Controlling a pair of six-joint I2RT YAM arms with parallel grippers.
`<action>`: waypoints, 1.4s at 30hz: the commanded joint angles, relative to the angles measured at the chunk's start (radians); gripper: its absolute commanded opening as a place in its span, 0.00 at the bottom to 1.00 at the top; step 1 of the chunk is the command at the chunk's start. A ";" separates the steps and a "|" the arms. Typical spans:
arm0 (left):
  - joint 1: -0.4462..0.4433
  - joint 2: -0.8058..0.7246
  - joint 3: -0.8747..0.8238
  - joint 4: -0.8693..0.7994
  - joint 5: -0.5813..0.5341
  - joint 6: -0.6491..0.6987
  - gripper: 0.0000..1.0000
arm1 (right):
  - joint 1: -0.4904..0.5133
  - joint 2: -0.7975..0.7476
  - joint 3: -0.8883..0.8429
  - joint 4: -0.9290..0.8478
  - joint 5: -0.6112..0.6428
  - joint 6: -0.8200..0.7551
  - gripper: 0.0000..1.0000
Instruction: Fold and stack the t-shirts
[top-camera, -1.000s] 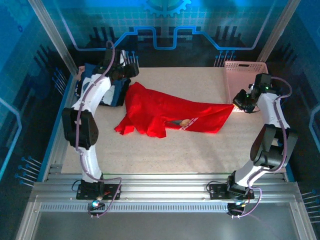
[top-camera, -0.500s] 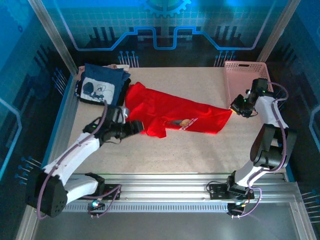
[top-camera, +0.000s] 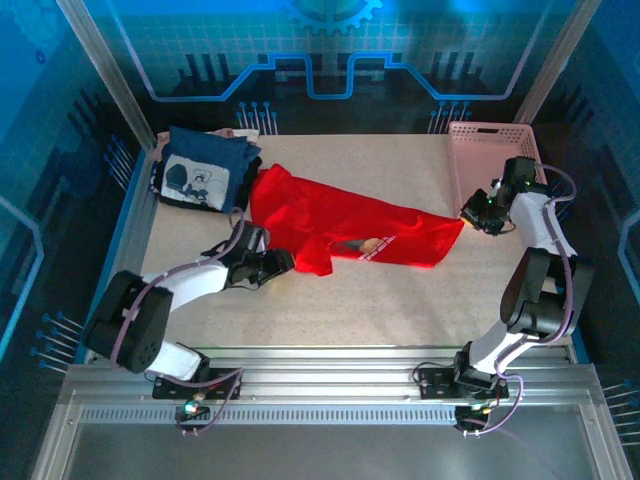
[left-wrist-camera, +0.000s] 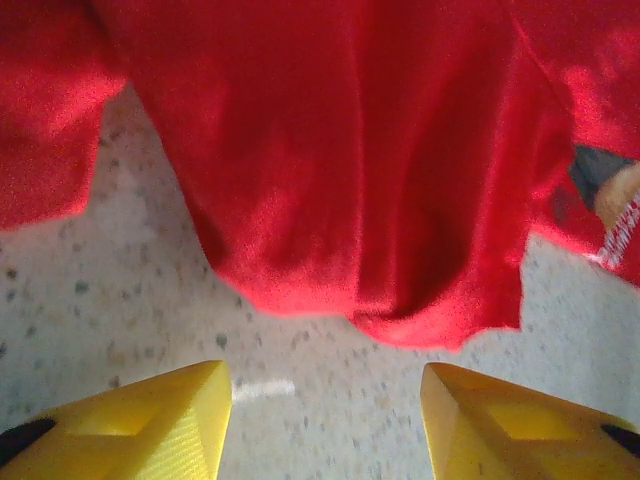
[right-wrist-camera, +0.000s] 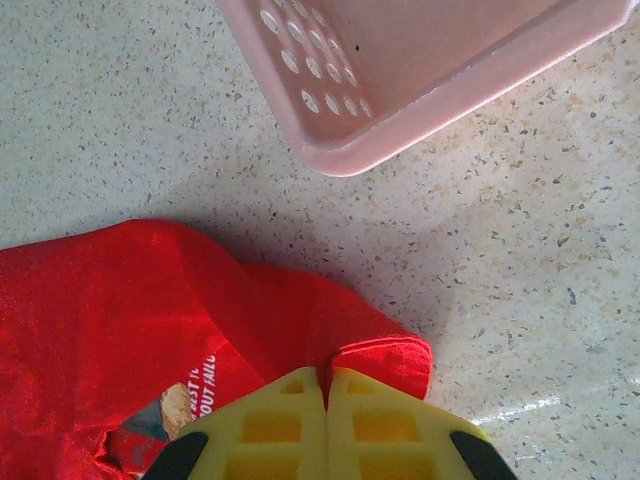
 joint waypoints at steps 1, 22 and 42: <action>-0.008 0.081 0.063 0.093 -0.047 -0.006 0.48 | 0.007 -0.028 -0.012 0.004 -0.018 -0.012 0.02; 0.042 -0.221 0.220 -0.418 0.007 0.162 0.00 | -0.039 -0.075 -0.065 -0.004 -0.035 -0.044 0.02; 0.173 0.042 0.196 -0.257 -0.056 0.138 0.54 | -0.037 -0.051 -0.051 -0.006 -0.059 -0.053 0.02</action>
